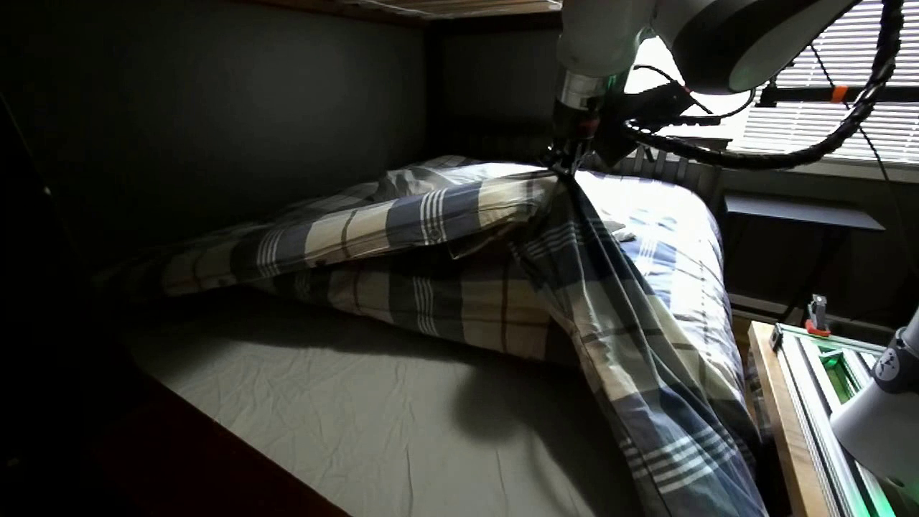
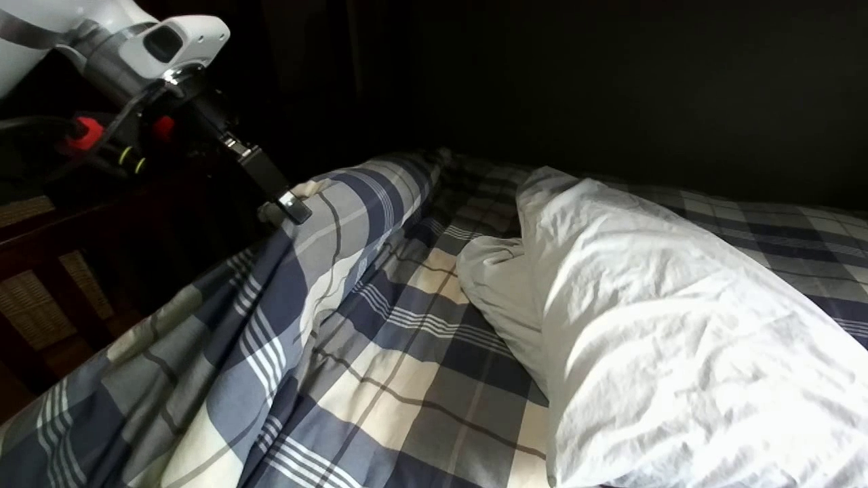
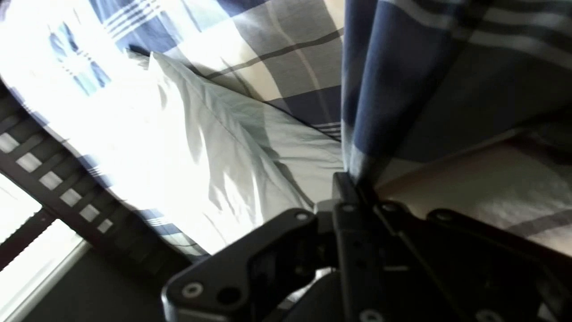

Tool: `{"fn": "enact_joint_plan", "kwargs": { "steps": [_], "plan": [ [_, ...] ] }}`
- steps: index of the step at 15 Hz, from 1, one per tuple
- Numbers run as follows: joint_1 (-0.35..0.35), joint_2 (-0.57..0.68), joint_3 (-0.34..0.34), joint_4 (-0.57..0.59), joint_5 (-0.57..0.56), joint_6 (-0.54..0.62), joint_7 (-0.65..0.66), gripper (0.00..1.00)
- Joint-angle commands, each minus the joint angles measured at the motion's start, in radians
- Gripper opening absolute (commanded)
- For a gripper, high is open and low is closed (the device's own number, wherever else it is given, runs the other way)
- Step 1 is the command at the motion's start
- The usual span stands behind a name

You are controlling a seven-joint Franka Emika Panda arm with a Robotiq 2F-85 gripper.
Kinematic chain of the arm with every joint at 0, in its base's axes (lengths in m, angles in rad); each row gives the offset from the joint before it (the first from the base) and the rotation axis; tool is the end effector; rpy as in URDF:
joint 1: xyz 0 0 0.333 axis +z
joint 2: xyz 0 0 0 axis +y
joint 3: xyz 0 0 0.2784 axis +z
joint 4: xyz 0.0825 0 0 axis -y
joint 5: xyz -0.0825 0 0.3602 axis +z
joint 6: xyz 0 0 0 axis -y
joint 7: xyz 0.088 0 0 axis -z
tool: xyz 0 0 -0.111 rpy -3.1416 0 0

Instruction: Move the left side of the duvet to the right

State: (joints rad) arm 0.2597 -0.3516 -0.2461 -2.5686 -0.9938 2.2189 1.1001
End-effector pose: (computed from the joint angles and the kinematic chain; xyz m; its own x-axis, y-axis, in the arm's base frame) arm 0.4178 -0.0209 0.3671 0.8412 -0.2734 0.4665 -0.4893 -0.7520 0.4416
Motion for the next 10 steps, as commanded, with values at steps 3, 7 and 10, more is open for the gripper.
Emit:
{"fn": "enact_joint_plan", "kwargs": {
  "steps": [3, 7, 10],
  "plan": [
    [-0.191, -0.007, 0.147, -0.015, 0.044, 0.06, -0.029, 0.03],
    [-0.191, 0.014, 0.169, -0.011, 0.043, 0.059, -0.026, 0.03],
    [-0.194, 0.014, 0.169, -0.011, 0.043, 0.059, -0.026, 0.03]
  ]
}}
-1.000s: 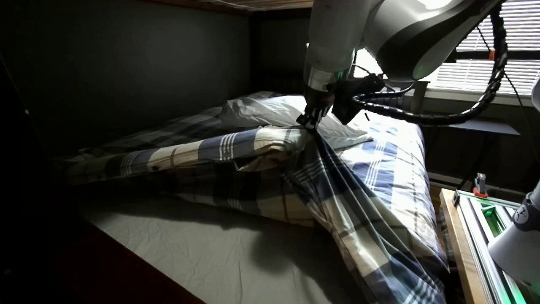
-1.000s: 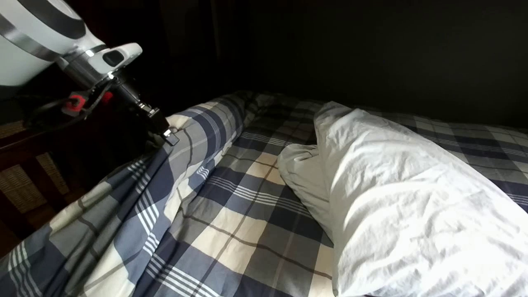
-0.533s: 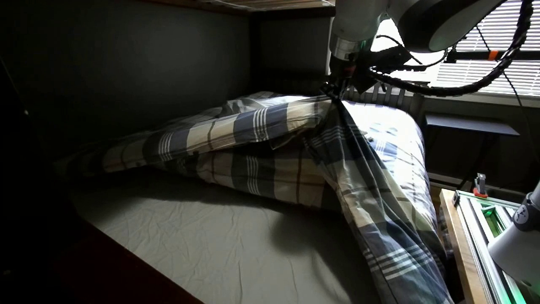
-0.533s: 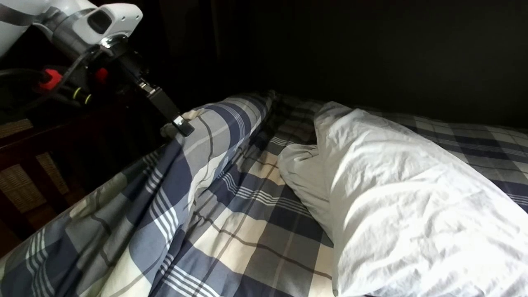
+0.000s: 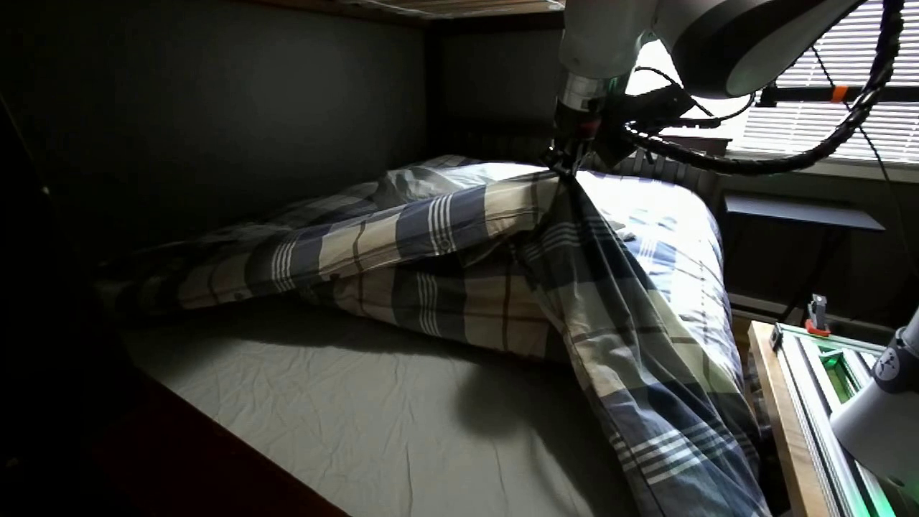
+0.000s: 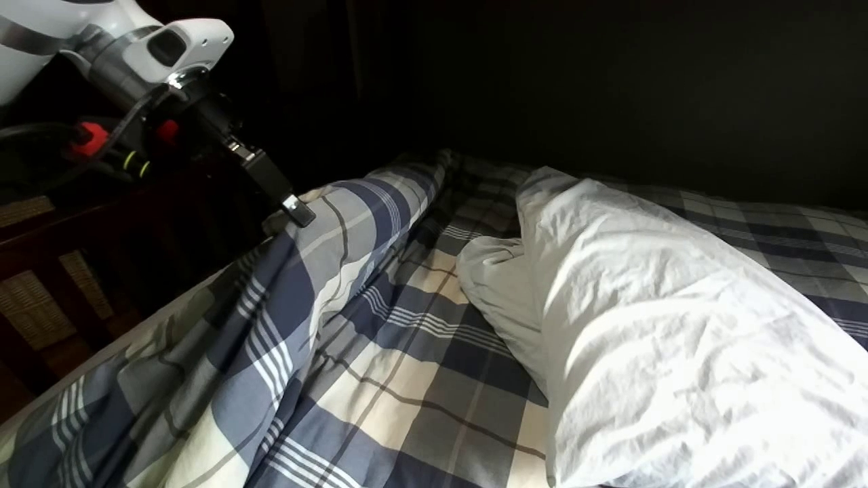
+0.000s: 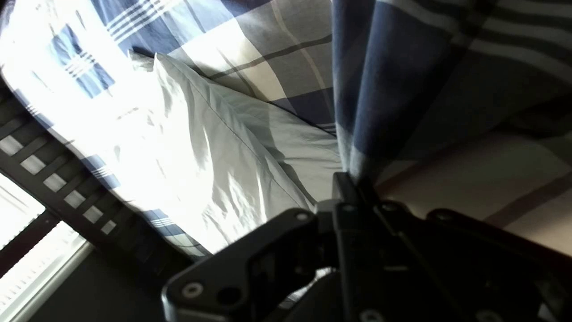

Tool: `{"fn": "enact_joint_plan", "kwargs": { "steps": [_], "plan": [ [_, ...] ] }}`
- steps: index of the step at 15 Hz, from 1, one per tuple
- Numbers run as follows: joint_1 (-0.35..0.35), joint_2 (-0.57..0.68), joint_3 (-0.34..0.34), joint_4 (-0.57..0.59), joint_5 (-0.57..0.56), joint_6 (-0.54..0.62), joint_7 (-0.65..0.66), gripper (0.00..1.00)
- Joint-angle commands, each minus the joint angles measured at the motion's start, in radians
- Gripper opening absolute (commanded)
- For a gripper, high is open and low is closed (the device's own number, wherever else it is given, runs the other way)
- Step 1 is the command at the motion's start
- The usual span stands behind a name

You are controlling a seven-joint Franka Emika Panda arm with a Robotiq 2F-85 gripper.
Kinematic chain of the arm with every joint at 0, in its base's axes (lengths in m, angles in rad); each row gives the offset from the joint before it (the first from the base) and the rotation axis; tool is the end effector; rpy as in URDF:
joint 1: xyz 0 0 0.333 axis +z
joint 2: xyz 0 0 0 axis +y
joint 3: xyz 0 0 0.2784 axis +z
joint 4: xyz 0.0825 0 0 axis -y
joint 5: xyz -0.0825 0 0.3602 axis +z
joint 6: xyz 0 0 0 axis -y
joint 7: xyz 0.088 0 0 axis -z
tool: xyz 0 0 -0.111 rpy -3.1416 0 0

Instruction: Move the left side of the duvet to the right

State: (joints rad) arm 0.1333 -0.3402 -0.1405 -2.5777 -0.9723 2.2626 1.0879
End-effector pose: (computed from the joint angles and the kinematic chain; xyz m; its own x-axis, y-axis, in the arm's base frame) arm 0.4178 -0.0254 0.3639 0.8384 -0.2759 0.4700 -0.4936 -0.7501 0.4401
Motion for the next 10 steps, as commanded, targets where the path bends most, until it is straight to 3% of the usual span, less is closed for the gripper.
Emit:
{"fn": "enact_joint_plan", "kwargs": {
  "steps": [1, 6, 10],
  "plan": [
    [-0.067, 0.002, 0.063, -0.002, 0.021, 0.016, -0.014, 0.03],
    [-0.168, 0.138, 0.083, 0.145, -0.074, 0.067, 0.164, 0.01],
    [-0.243, 0.254, 0.045, 0.295, -0.108, 0.063, 0.245, 0.01]
  ]
}}
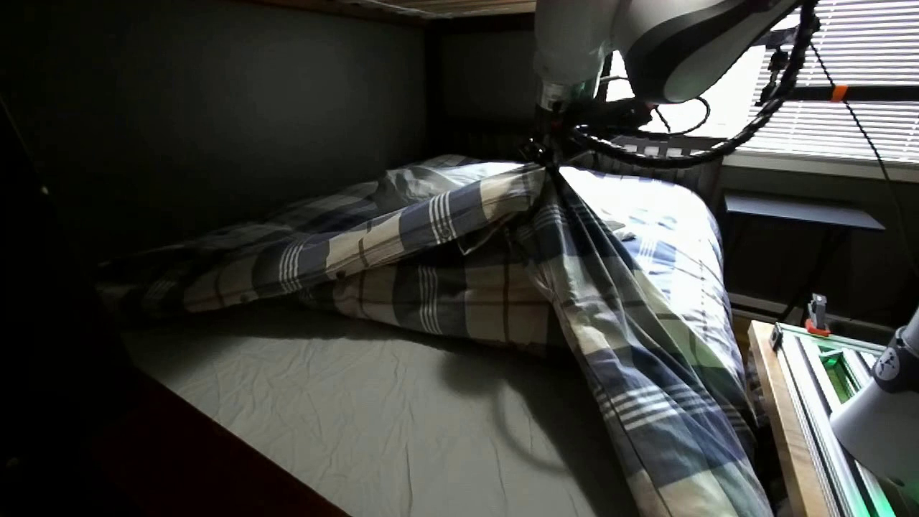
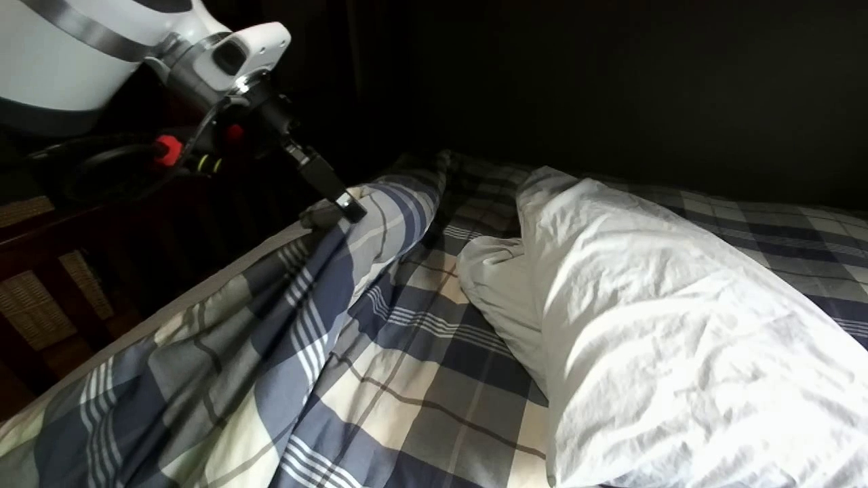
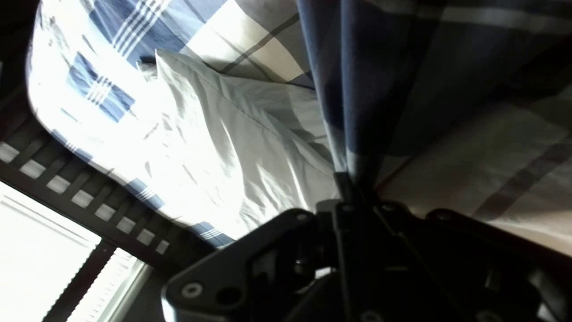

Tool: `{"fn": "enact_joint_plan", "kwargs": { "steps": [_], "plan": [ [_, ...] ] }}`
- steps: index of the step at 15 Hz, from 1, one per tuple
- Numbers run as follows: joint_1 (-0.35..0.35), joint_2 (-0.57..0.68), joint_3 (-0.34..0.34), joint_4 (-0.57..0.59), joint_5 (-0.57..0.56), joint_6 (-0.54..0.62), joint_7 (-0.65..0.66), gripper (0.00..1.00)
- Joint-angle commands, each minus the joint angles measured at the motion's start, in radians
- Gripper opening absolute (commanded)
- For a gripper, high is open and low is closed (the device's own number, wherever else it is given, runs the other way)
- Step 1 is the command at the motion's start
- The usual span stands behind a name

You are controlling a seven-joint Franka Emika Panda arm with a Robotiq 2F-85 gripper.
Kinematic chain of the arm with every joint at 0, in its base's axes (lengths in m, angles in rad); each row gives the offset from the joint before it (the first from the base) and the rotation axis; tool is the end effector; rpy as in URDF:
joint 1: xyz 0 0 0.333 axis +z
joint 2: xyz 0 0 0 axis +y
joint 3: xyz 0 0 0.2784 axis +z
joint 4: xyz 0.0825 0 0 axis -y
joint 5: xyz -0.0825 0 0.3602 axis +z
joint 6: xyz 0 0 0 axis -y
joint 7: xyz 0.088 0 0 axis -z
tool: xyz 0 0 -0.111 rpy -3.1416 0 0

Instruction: Move the left side of the duvet to the right

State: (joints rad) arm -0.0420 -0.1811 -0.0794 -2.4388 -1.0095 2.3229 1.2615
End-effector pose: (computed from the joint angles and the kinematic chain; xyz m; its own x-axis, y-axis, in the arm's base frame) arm 0.4576 -0.0735 0.3591 0.7077 -0.4269 0.5629 -0.6757 -0.6418 0.3626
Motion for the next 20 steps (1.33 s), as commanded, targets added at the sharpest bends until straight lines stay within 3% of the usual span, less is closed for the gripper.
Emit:
{"fn": "enact_joint_plan", "kwargs": {
  "steps": [1, 9, 20],
  "plan": [
    [-0.083, 0.125, -0.025, 0.198, -0.078, -0.002, 0.09, 0.01],
    [-0.123, 0.342, -0.101, 0.484, -0.123, -0.036, 0.281, 0.01],
    [-0.183, 0.548, -0.215, 0.885, -0.111, 0.023, 0.39, 0.01]
  ]
}}
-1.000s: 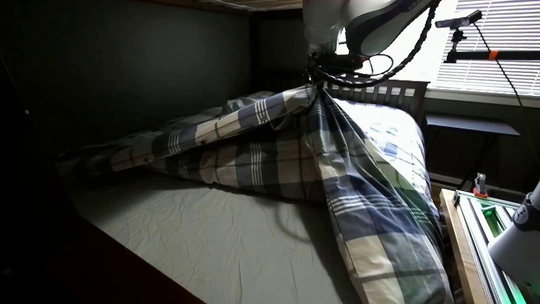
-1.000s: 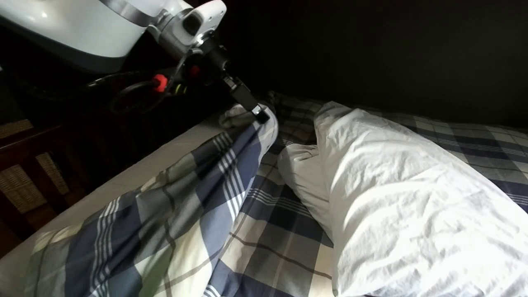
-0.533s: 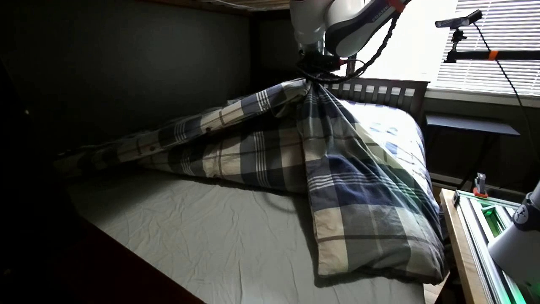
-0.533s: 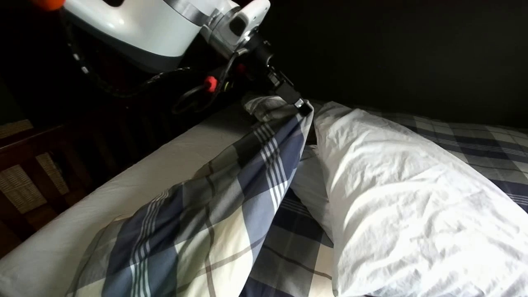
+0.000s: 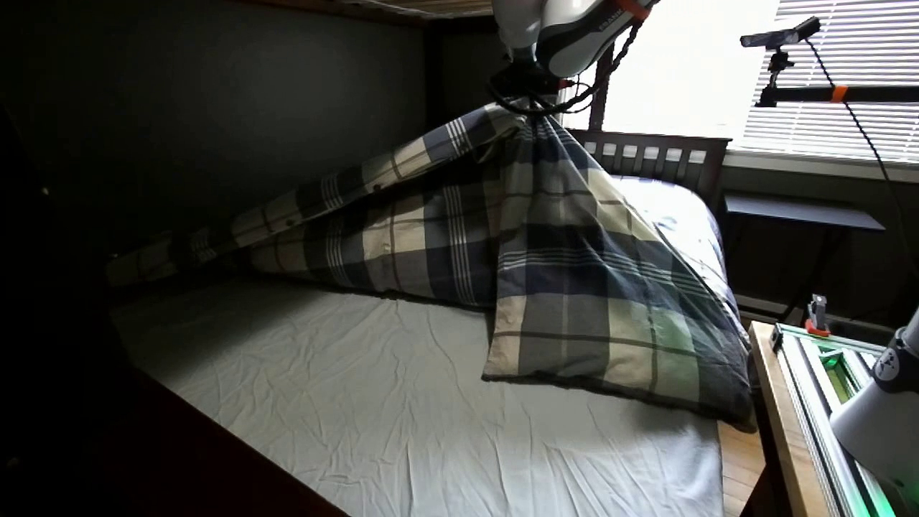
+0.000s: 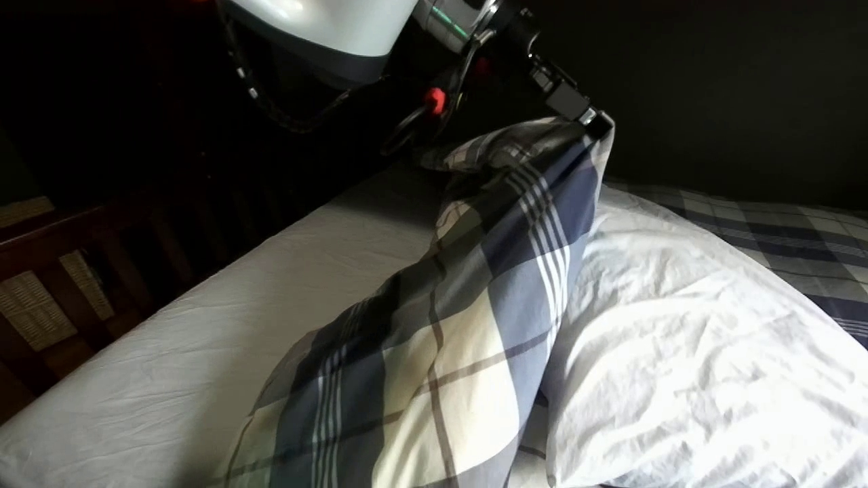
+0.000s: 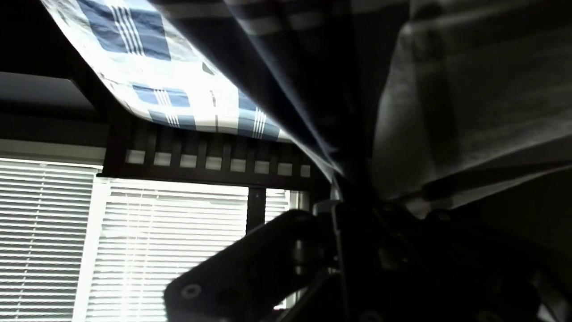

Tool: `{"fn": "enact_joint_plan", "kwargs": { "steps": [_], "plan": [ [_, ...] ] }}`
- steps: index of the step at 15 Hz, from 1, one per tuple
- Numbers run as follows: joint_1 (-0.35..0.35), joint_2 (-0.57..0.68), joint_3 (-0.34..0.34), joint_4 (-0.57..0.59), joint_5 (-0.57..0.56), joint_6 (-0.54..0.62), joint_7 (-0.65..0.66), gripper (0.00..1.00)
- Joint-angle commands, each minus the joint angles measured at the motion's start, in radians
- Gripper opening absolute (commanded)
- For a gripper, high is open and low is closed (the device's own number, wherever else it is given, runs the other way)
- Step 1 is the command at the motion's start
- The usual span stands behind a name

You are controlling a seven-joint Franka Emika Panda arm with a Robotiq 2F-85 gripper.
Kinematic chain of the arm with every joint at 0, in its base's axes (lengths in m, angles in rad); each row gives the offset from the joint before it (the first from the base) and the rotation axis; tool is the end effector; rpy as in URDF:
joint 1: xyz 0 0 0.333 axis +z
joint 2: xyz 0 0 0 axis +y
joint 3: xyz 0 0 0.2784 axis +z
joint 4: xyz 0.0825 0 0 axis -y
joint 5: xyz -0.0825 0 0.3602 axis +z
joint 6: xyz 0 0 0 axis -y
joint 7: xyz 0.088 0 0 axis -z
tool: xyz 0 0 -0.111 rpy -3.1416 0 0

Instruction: Move the left side of the duvet to the right

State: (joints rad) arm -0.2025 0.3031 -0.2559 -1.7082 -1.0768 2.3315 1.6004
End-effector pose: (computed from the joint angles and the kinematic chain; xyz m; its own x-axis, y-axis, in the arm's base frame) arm 0.5772 -0.2877 0.4339 0.1245 -0.5367 0.8346 -0.9822 -0.1859 0.0269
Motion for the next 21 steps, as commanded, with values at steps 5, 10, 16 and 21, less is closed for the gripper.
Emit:
{"fn": "enact_joint_plan", "kwargs": {
  "steps": [5, 10, 16, 21],
  "plan": [
    [-0.012, 0.161, -0.073, 0.276, -0.066, 0.0, 0.175, 0.29],
    [0.05, 0.159, -0.085, 0.232, -0.178, -0.224, 0.206, 0.64],
    [0.046, 0.041, 0.016, 0.037, -0.191, -0.299, -0.054, 1.0],
    [0.049, -0.111, 0.088, -0.221, -0.173, -0.205, -0.145, 1.0]
  ]
}}
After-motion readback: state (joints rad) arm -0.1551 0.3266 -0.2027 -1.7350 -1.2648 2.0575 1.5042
